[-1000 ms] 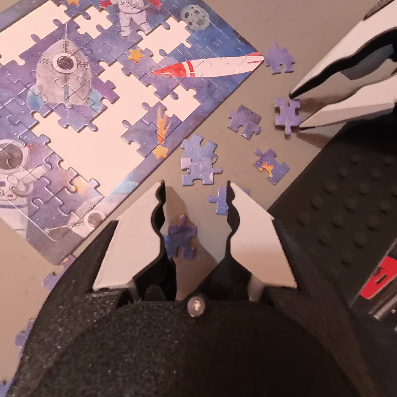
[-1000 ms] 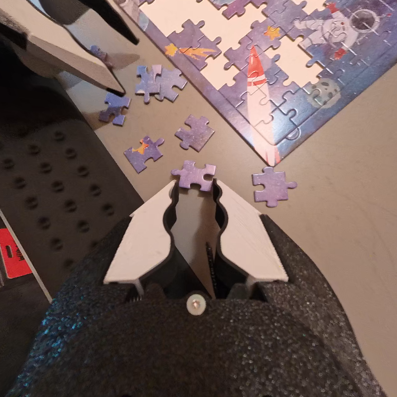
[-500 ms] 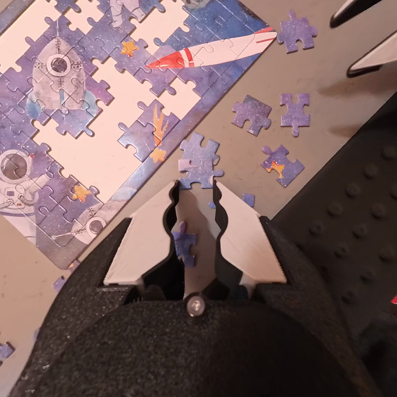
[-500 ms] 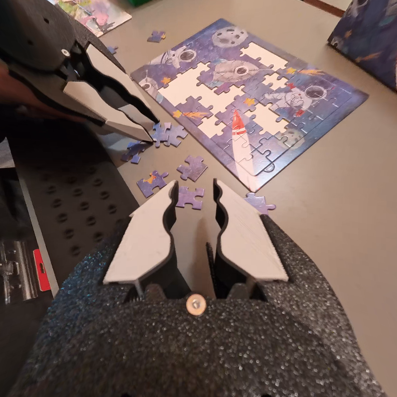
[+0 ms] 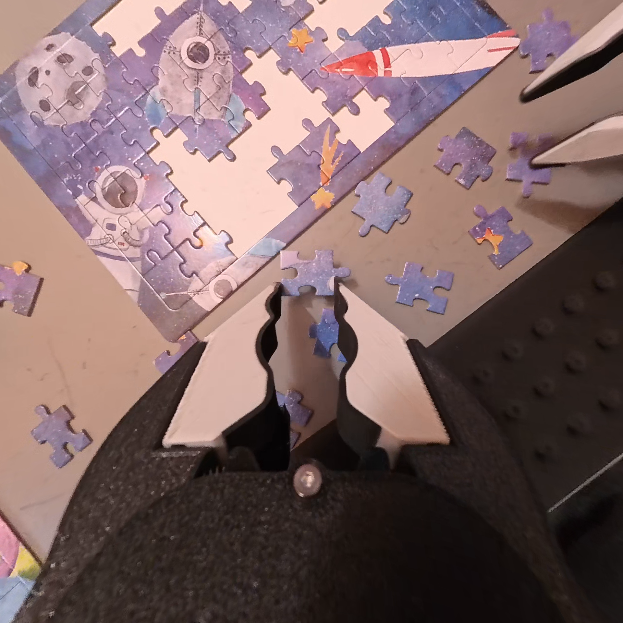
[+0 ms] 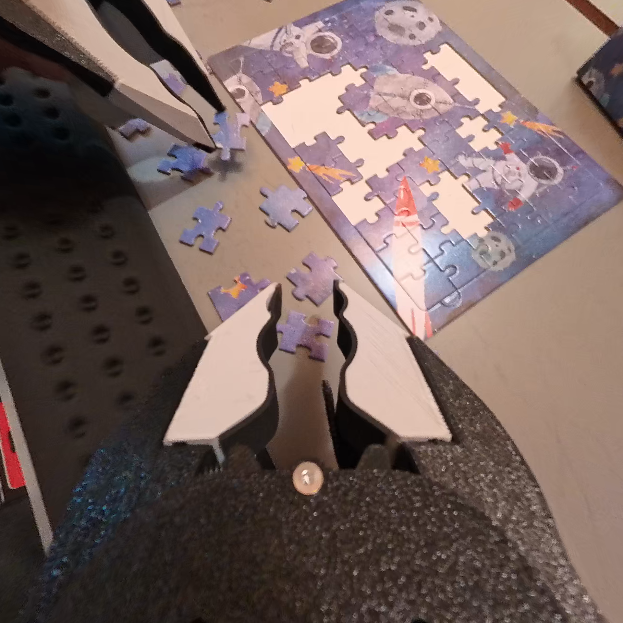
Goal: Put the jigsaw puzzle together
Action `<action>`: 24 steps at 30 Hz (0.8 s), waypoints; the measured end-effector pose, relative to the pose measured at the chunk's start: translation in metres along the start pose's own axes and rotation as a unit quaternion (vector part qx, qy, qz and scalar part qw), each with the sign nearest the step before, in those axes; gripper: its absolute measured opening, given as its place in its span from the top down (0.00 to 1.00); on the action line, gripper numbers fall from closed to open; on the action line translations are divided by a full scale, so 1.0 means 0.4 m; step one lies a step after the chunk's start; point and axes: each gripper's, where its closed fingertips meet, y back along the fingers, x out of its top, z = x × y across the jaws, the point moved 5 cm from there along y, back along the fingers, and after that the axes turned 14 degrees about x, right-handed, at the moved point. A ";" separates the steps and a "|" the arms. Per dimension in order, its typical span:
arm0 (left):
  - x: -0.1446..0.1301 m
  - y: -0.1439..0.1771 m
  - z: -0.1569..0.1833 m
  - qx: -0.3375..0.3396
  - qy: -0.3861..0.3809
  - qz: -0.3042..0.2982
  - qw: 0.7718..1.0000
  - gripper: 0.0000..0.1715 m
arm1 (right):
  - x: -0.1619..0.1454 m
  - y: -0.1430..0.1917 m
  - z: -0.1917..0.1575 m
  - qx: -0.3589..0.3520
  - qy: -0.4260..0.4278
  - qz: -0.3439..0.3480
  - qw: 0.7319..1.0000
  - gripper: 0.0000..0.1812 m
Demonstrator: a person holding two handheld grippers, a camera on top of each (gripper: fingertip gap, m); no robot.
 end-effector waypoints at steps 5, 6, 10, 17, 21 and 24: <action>-0.004 0.020 0.006 -0.015 0.008 0.018 1.000 0.82 | 0.023 -0.038 -0.023 0.027 0.002 -0.003 1.000 0.83; -0.009 0.018 0.004 -0.013 0.007 0.016 1.000 0.82 | 0.021 -0.043 -0.021 0.024 0.001 -0.008 1.000 0.83; -0.026 0.015 -0.008 -0.012 0.014 0.014 1.000 0.82 | 0.002 -0.051 0.011 -0.008 -0.012 -0.037 0.999 0.83; -0.035 0.017 -0.027 -0.014 0.024 0.021 0.999 0.82 | -0.017 -0.063 0.034 -0.006 -0.050 -0.046 0.998 0.78; -0.038 0.017 -0.032 -0.019 0.028 0.021 0.999 0.82 | -0.019 -0.060 0.042 -0.008 -0.058 -0.040 0.997 0.82; -0.038 0.015 -0.028 -0.024 0.027 0.021 0.999 0.82 | -0.019 -0.059 0.046 -0.005 -0.065 -0.038 0.997 0.84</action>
